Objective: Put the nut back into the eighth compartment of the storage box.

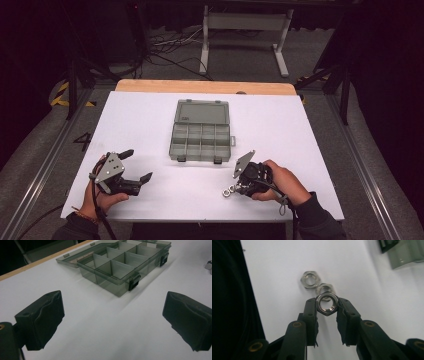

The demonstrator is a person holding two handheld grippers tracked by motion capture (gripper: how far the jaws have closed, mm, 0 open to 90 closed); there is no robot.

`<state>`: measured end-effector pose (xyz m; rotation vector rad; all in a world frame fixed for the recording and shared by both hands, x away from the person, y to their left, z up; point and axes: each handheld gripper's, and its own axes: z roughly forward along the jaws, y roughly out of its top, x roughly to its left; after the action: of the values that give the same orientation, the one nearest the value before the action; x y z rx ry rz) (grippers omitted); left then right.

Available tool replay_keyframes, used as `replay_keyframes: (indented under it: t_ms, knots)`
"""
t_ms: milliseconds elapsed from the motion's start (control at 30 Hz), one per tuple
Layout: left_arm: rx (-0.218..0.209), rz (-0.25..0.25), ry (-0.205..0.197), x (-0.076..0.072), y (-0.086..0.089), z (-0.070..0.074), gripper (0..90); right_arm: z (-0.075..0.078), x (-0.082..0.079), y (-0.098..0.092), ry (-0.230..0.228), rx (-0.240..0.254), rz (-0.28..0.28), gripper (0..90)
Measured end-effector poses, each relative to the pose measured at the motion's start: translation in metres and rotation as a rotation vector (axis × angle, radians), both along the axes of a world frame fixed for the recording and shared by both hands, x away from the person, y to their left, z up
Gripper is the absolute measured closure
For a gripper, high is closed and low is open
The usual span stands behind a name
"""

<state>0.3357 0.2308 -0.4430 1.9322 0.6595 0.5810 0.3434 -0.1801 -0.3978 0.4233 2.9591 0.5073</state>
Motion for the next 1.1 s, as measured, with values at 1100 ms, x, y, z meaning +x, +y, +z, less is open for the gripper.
replay_keyframes:
  t_ms: [1100]
  knots:
    - [-0.029,-0.013,-0.04,-0.003,0.001,0.002,2.8,0.042,0.088,0.031,-0.044,-0.015,-0.061,70.7]
